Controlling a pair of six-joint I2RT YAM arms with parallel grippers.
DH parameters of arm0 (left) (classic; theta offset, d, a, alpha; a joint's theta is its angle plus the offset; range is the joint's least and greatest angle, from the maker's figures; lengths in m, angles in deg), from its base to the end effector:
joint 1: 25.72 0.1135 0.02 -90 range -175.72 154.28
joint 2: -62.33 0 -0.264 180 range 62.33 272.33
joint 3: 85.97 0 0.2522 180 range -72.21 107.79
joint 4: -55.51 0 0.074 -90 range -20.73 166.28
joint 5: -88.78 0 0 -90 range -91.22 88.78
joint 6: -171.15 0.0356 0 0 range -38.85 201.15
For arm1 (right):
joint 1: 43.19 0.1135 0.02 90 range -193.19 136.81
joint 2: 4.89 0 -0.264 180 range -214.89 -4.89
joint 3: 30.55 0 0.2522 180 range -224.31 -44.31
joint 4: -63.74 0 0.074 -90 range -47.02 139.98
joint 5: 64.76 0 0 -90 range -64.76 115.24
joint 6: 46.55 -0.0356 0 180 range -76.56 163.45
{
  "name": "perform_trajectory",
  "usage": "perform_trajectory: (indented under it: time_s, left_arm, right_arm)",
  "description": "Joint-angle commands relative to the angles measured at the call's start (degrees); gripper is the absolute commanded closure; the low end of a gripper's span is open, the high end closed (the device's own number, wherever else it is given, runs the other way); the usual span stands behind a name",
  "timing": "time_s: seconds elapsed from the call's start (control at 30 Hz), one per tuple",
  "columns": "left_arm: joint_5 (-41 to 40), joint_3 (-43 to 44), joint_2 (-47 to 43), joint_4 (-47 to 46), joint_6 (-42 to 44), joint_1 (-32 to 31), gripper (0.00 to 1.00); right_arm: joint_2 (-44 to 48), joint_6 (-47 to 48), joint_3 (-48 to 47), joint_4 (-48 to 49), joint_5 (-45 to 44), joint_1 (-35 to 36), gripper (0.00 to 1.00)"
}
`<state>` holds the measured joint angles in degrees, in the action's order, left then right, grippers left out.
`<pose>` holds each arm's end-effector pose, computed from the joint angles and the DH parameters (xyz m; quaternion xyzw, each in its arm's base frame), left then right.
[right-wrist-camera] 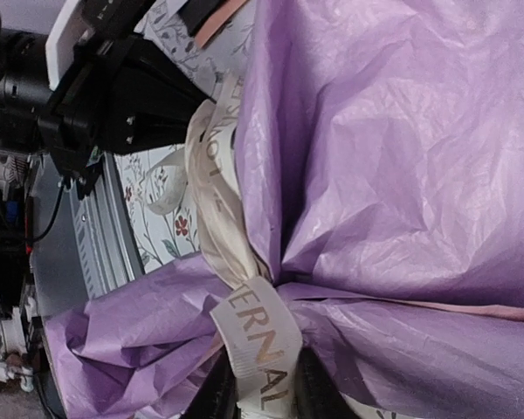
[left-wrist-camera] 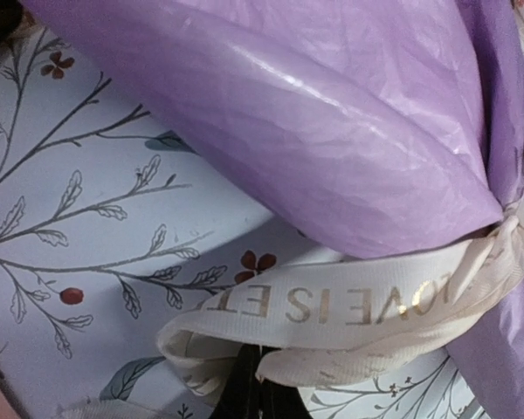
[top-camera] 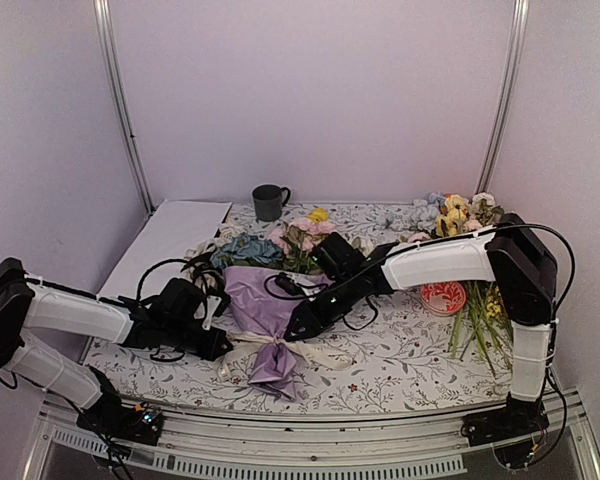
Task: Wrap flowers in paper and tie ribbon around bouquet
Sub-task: Tie the half-tied ribbon around the folded bouquet.
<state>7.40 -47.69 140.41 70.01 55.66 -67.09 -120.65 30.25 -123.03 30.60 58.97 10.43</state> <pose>0.1638 -0.1514 0.1217 0.1539 0.9369 -0.2281 0.2157 0.2354 0.3529 0.1653 -0.3952 0.8308 0.3841 0.0778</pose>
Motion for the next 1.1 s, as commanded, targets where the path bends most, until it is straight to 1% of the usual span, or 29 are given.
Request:
perform_trajectory:
  time_s: [0.0,0.03,0.07,0.27,0.43,0.57,0.7,0.73,0.77,0.8,0.83,0.9,0.93,0.97,1.0,1.07]
  left_arm:
    - [0.5,0.4,1.2,1.3,0.7,-0.6,1.0]
    - [0.5,0.3,1.1,1.3,0.7,-0.6,1.0]
    - [0.5,0.3,1.1,1.3,0.6,-0.6,1.0]
    - [0.5,0.4,1.4,1.1,0.7,-0.6,1.0]
    - [0.7,0.5,1.8,0.7,0.8,-0.6,1.0]
    - [0.7,0.6,2.2,0.6,0.9,-0.6,1.0]
    - [0.7,0.8,2.5,0.6,1.1,-0.6,1.0]
    - [0.8,0.8,2.6,0.5,1.1,-0.6,1.0]
    - [0.9,0.9,2.7,0.4,1.3,-0.6,1.0]
    - [1.0,1.0,3.0,0.4,1.3,-0.6,1.0]
    - [1.1,1.1,3.3,0.4,1.4,-0.6,1.0]
    - [1.2,1.3,3.8,0.5,1.5,-0.7,1.0]
    - [1.3,1.4,3.9,0.6,1.5,-0.7,1.0]
    - [1.3,1.4,4.0,0.6,1.6,-0.8,1.0]
    - [1.2,1.4,4.0,0.6,1.5,-0.9,1.0]
    - [1.1,1.4,4.0,0.6,1.5,-1.0,1.0]
  right_arm:
    - [-0.7,1.5,-2.5,-0.4,0.3,0.2,0.91]
    - [-0.7,1.6,-2.4,-0.4,0.7,0.2,0.97]
    - [-0.5,1.6,-2.4,-0.5,1.2,0.2,1.0]
    - [4.0,1.6,-6.6,-1.6,3.3,0.1,1.0]
    - [8.0,2.3,-8.3,-1.6,13.6,0.5,1.0]
    - [10.7,4.1,-5.1,-3.2,16.9,1.7,1.0]
    - [14.3,5.4,1.9,-4.4,21.7,2.2,0.99]
    - [15.2,5.9,3.3,-5.2,21.8,2.3,0.92]
    - [16.0,6.2,4.3,-6.4,20.6,2.3,0.77]
    - [16.8,6.5,5.1,-7.8,18.8,2.2,0.68]
    - [17.6,7.2,5.5,-9.7,17.3,2.1,0.61]
    - [20.2,8.5,6.3,-11.9,15.4,1.2,0.51]
    - [22.1,8.7,7.1,-11.6,16.1,-0.2,0.45]
    - [23.8,8.5,8.3,-10.8,17.1,-2.0,0.35]
    - [25.7,8.3,9.8,-10.0,17.9,-3.9,0.29]
    - [27.9,6.4,14.4,-6.6,18.0,-8.7,0.25]
